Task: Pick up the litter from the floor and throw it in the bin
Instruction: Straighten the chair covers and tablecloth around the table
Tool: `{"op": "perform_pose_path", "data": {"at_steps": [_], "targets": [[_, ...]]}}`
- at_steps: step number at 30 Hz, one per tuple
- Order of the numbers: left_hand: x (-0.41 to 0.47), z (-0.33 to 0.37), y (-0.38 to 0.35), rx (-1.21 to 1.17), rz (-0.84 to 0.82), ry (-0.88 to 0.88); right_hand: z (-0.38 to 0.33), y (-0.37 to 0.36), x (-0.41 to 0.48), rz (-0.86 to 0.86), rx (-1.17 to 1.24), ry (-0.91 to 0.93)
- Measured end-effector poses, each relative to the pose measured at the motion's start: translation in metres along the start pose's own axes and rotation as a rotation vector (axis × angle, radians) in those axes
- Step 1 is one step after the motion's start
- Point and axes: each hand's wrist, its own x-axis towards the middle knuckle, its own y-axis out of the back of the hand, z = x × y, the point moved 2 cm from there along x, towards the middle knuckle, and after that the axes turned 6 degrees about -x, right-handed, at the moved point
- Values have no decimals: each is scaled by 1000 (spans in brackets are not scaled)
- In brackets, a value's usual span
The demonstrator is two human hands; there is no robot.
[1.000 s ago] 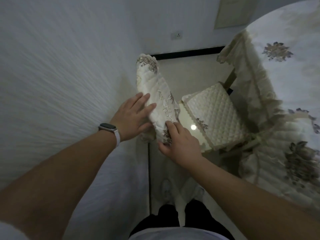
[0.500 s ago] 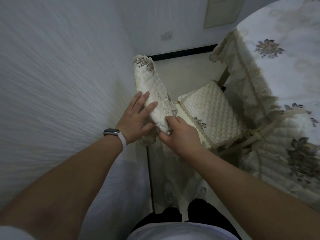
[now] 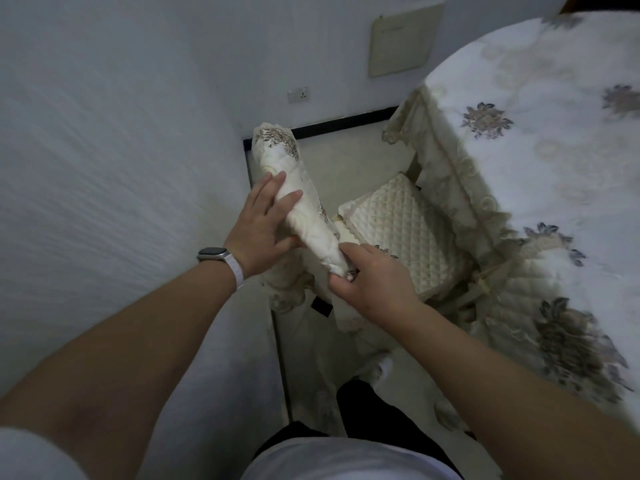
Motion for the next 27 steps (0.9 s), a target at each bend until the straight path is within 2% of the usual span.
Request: {"op": "perform_pose_path", "data": {"at_steps": [4,8,13,20,24,27], "targets": [[45,3,-6,-6,-20,-78,21,27,18,43,-33,-7],[84,19,-15,-15,-7,-152,48,55,33,9,-36,-20],[111,31,-24,-42,10,-296,67,73,32,84,-62,24],[142,52,-31,-68,39,-340,77,98,39,135,-127,-40],[163,69,-35,-83,66,-359,79,109,55,91,-242,-96],[181,75,-41,-106,71,-369,80,113,74,122,-351,-116]]}}
